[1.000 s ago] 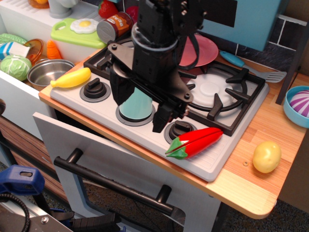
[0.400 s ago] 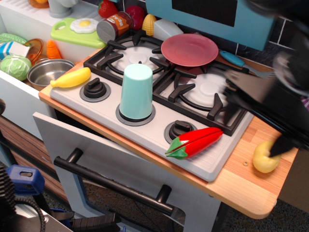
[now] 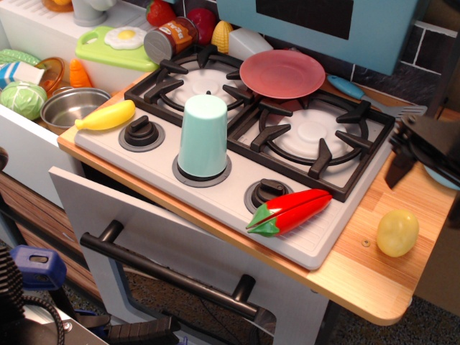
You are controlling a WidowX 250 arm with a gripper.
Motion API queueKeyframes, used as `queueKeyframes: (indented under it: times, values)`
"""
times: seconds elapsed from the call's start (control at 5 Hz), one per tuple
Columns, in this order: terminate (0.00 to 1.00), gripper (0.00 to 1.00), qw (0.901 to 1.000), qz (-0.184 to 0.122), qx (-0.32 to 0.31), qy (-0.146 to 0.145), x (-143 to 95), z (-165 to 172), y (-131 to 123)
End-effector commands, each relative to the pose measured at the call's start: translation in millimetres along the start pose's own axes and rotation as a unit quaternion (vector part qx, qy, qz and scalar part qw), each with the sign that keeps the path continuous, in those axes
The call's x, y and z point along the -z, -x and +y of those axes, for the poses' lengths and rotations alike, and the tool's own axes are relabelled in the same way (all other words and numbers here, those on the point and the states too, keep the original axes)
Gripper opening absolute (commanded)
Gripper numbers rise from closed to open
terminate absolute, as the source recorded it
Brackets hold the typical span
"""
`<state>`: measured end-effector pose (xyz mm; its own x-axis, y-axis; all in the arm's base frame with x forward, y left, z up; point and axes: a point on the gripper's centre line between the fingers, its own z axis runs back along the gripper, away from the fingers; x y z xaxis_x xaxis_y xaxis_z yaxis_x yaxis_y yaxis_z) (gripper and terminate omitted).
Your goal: Put potato on plate
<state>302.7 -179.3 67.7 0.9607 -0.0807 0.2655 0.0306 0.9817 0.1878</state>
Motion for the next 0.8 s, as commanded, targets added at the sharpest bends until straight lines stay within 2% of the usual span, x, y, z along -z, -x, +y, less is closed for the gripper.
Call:
queueKeyframes:
  times: [0.0, 0.6]
  values:
    - [0.0, 1.0, 0.9987, -0.018, -0.011, 0.046, 4.2, -2.5, -8.2]
    - [0.0, 1.0, 0.9969, 0.004, -0.005, 0.078, 18.5, 25.3, 5.8]
